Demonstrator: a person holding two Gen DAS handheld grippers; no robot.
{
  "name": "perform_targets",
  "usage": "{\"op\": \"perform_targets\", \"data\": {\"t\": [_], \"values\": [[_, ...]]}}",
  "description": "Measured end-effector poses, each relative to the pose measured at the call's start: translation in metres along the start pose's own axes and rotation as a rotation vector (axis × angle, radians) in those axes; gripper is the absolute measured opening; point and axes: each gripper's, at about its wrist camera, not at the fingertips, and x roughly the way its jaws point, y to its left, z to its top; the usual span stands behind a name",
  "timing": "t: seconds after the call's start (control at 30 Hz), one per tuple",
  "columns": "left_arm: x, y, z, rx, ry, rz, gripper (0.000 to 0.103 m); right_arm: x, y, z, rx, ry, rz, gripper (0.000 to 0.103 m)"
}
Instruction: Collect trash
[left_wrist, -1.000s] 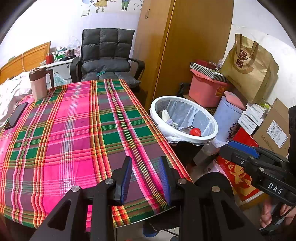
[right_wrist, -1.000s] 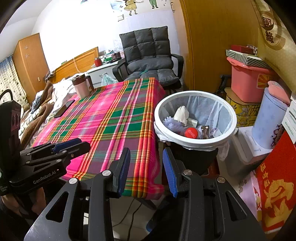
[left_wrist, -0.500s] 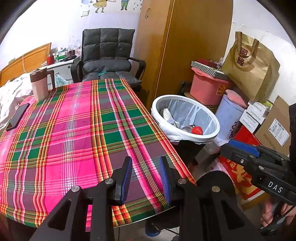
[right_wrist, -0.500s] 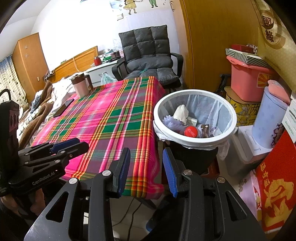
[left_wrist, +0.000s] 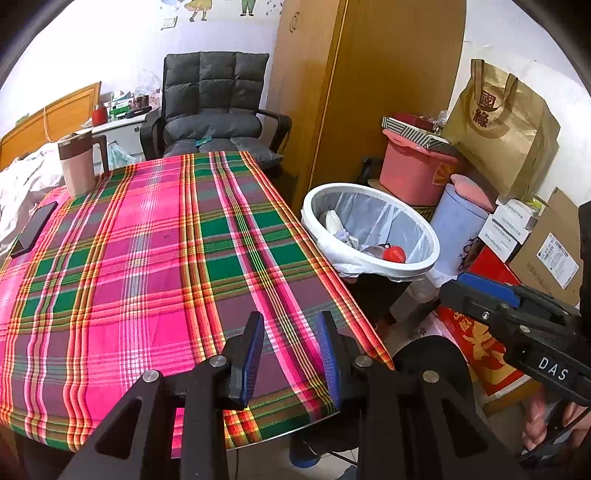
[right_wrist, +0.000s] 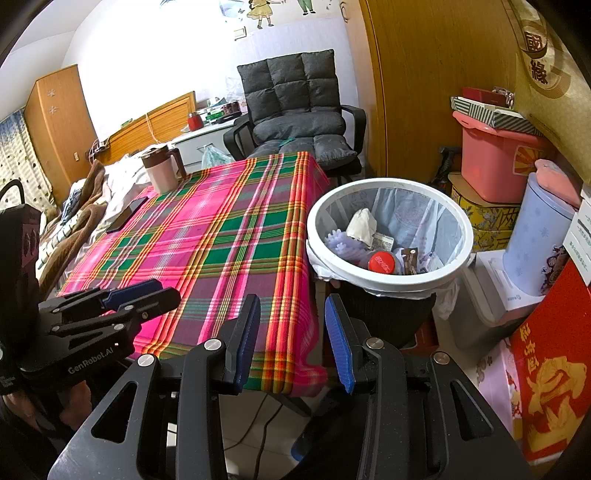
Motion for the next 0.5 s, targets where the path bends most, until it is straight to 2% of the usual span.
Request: {"op": "perform_targets", "data": {"t": [0.5], "values": [[0.0059, 0.0005, -0.0029, 0.003, 0.016, 0.000, 0.030, 0.0010, -0.0001, 0.0000, 0.001, 0.004, -0.002, 0.039]]}}
